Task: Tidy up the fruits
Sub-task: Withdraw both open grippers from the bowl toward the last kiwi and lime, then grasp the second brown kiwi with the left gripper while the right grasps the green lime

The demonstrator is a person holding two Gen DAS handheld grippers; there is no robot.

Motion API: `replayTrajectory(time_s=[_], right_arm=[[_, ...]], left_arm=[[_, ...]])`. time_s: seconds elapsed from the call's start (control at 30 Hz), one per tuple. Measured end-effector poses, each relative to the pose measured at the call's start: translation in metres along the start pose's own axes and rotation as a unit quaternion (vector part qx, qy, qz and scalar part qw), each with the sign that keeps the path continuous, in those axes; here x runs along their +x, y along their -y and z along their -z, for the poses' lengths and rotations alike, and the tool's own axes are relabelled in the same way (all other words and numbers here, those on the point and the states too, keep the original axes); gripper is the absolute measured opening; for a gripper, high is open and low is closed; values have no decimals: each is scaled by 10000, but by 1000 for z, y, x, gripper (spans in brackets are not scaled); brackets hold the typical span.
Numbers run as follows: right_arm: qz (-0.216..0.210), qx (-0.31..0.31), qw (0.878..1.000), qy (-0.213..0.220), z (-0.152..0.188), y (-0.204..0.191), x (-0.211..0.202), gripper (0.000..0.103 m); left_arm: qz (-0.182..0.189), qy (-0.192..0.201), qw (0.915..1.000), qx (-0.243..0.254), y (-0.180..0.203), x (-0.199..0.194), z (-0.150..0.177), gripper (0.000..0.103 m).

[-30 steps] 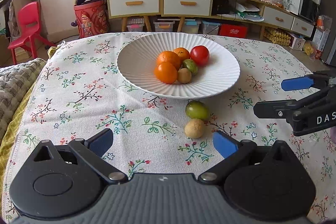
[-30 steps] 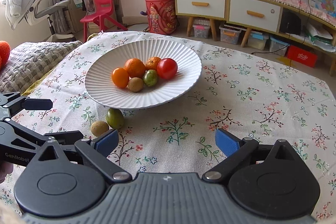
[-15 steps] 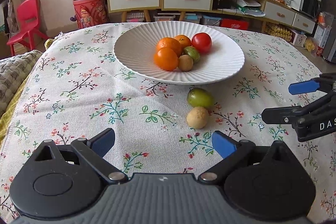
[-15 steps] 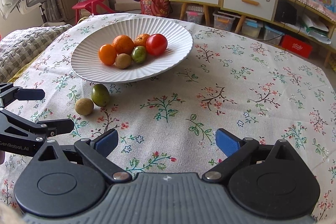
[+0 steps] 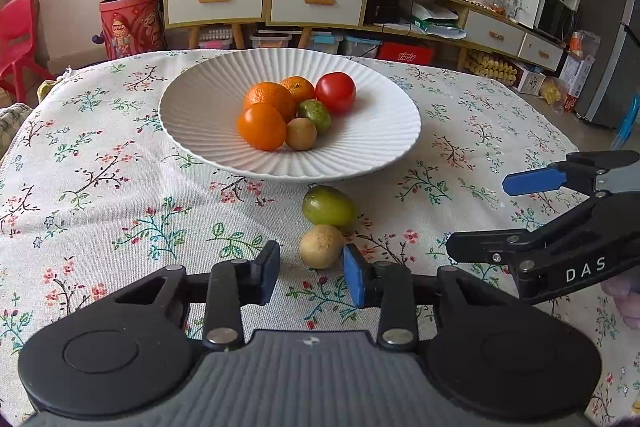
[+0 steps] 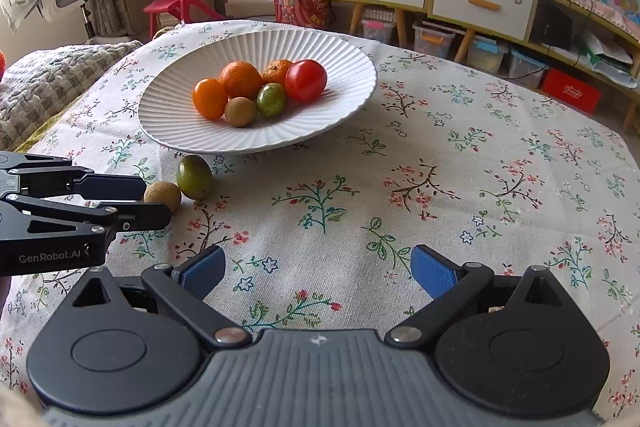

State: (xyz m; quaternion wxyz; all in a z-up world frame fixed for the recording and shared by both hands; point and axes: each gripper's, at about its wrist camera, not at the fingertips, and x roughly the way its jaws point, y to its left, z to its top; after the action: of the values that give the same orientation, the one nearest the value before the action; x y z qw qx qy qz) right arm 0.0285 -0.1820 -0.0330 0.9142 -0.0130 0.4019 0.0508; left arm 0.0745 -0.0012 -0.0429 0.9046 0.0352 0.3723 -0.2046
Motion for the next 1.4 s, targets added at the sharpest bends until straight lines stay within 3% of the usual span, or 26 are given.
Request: replayTrajectory(time_s=[0.07, 0.67, 0.87, 1.03, 1.4], right_arm=[[-1, 5, 10000, -3, 0, 0, 0, 99], [-228, -236, 9994, 82, -11, -26, 12, 93], [-445, -426, 9980, 135, -17, -41, 18, 78], [-637, -587, 9961, 180, -19, -49, 25, 55], [-750, -611, 9949, 272, -21, -53, 27, 39]], left_arm=[[107, -5, 9999, -3, 0, 1, -1, 8], [-423, -76, 9991, -26, -20, -15, 0, 7], [-526, -90, 9985, -104, -28, -20, 3, 7], [-568, -94, 9982, -177, -33, -23, 4, 7], [-584, -107, 9980, -207, -35, -24, 4, 7]])
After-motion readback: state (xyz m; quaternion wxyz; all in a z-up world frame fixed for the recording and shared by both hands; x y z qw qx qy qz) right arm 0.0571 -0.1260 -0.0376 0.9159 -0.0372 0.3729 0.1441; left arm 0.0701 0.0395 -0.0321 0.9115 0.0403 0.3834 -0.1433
